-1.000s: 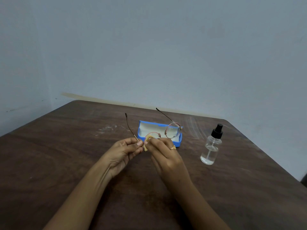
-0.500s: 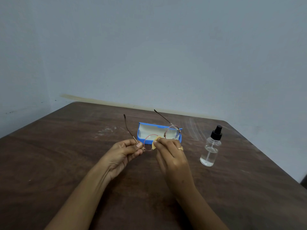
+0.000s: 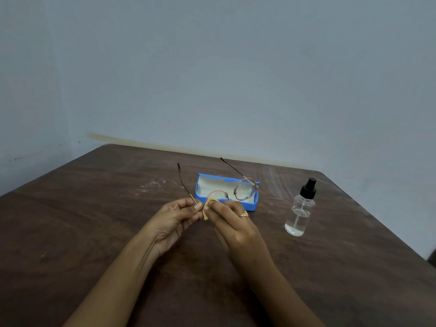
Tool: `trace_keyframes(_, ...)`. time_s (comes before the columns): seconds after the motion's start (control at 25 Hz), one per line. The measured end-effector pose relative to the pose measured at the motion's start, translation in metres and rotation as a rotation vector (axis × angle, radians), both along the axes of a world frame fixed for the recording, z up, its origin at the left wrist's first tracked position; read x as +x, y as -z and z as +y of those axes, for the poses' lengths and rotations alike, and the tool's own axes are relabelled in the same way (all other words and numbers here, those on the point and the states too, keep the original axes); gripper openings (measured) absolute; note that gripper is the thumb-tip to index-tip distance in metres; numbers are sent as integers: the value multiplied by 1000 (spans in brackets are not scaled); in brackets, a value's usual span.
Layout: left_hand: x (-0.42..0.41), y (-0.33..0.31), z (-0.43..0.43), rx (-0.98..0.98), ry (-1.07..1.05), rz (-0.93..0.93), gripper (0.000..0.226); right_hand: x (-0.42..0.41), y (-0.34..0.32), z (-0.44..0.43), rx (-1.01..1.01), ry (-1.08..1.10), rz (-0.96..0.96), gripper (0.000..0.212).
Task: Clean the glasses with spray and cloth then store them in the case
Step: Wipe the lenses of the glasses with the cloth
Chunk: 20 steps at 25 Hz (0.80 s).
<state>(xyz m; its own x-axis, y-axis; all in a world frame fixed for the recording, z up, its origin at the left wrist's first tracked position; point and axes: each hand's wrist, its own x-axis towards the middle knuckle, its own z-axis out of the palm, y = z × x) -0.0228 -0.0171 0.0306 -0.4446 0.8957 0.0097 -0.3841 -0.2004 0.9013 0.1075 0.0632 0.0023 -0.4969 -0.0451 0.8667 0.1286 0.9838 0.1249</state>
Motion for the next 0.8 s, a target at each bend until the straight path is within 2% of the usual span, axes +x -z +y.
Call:
trace_keyframes(0.2, -1, -3, -2, 3, -6, -80, 20, 2, -1, 0, 15, 27, -12, 34)
trace_keyframes(0.36, -4, -4, -3, 5, -15, -106, 18, 6, -1, 5, -22, 71, 10, 29)
trace_keyframes(0.44, -4, -4, -3, -4, -13, -102, 18, 11, -3, 6, -60, 77, 71, 22)
trace_keyframes(0.64, -3, -3, -2, -20, 2, -76, 17, 25, -13, 16, -182, 136, 363, 22)
trace_keyframes(0.8, -3, -2, -3, -29, 41, -43, 15, 25, -11, 24, -191, 188, 379, 27)
